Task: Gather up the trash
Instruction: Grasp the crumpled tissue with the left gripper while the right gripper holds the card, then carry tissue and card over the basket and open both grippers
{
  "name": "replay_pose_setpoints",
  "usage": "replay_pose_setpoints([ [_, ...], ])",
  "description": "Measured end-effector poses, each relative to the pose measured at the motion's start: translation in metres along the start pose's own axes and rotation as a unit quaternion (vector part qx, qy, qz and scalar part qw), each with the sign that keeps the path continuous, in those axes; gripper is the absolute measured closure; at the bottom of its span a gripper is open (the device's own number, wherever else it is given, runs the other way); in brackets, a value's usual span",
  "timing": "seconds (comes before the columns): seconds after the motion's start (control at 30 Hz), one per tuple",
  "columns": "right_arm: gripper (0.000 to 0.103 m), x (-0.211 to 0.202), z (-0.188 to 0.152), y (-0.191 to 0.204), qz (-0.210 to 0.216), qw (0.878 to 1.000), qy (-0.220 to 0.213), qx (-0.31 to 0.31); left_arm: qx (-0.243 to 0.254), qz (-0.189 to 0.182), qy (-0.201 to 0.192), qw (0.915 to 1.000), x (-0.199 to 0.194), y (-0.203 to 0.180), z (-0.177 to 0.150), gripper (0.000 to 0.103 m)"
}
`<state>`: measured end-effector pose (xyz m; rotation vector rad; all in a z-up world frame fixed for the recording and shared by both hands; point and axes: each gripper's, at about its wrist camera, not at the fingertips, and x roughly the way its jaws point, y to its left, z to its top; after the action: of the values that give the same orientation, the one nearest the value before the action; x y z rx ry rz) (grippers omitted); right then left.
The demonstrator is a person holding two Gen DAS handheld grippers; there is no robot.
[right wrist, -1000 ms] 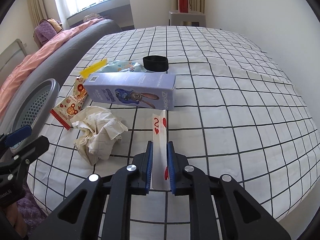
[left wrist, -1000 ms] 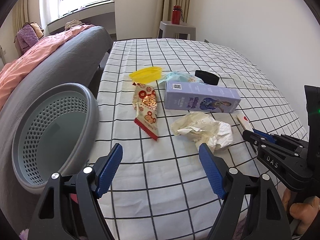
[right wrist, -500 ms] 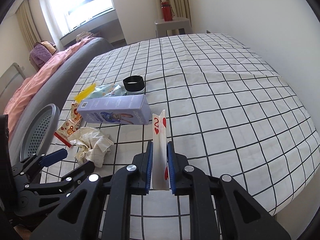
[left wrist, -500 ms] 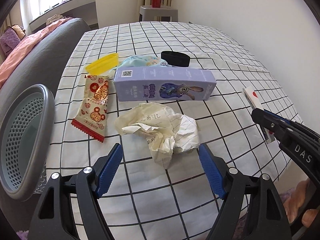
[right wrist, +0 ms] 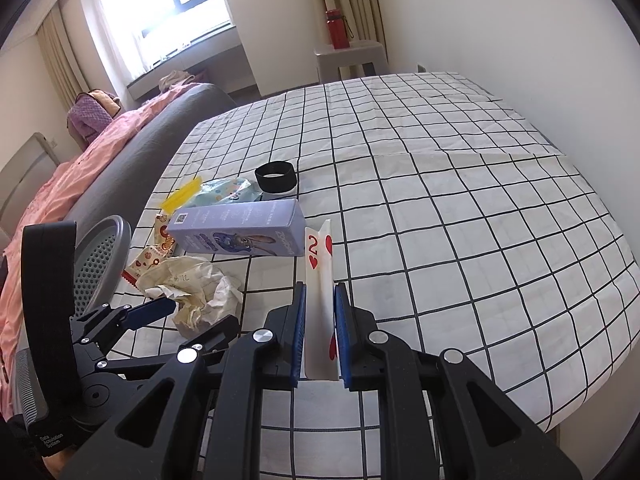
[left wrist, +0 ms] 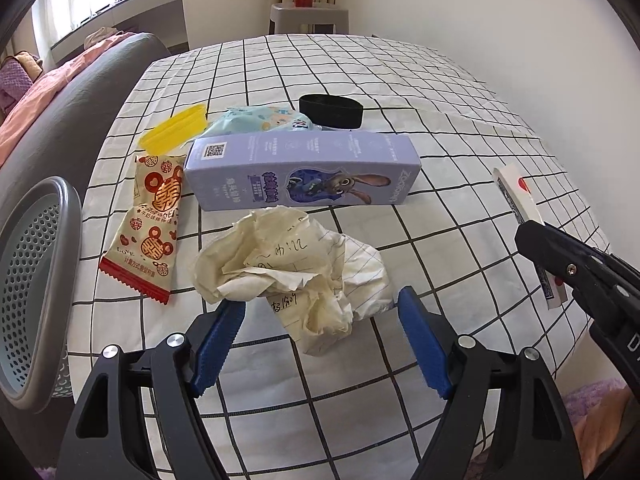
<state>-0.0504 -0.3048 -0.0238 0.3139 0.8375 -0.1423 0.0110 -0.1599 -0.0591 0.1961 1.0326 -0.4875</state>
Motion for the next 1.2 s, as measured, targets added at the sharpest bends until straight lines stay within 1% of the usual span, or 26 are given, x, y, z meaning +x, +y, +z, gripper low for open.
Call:
replay_pose_setpoints([
  [0.33, 0.088, 0.000, 0.000, 0.001, 0.002, 1.000, 0.001, -0.001, -0.014, 0.013, 0.008, 0.9998, 0.017, 0.006, 0.006, 0.028],
  [0.37, 0.088, 0.000, -0.001, 0.001, 0.002, 1.000, 0.001, -0.001, -0.017, 0.011, 0.006, 0.9998, 0.017, 0.007, 0.006, 0.031],
  [0.43, 0.088, 0.001, -0.001, 0.001, 0.002, 1.000, 0.001, -0.002, -0.018, 0.006, 0.005, 0.9998, 0.018, 0.009, 0.006, 0.039],
  [0.47, 0.088, 0.001, -0.001, 0.001, 0.002, 1.000, 0.002, -0.002, -0.019, 0.005, 0.003, 0.9998, 0.016, 0.010, 0.006, 0.041],
  [0.63, 0.088, 0.003, -0.002, 0.002, 0.001, 1.000, 0.003, -0.003, -0.027, 0.001, -0.010, 0.9996, 0.008, 0.016, 0.004, 0.045],
  [0.77, 0.088, 0.004, -0.003, 0.004, 0.001, 1.000, 0.004, -0.006, -0.032, 0.001, -0.024, 0.9992, -0.006, 0.023, 0.000, 0.045],
  [0.93, 0.088, 0.002, -0.002, 0.015, 0.007, 1.000, 0.002, -0.015, -0.038, 0.005, -0.051, 0.9979, -0.033, 0.038, -0.002, 0.045],
  [1.07, 0.088, 0.000, 0.001, 0.035, 0.018, 0.999, -0.002, -0.031, -0.042, 0.022, -0.078, 0.9958, -0.058, 0.058, -0.003, 0.045],
  [1.2, 0.088, -0.002, 0.007, 0.064, 0.038, 0.998, -0.005, -0.052, -0.058, 0.040, -0.101, 0.9923, -0.083, 0.088, -0.005, 0.045],
])
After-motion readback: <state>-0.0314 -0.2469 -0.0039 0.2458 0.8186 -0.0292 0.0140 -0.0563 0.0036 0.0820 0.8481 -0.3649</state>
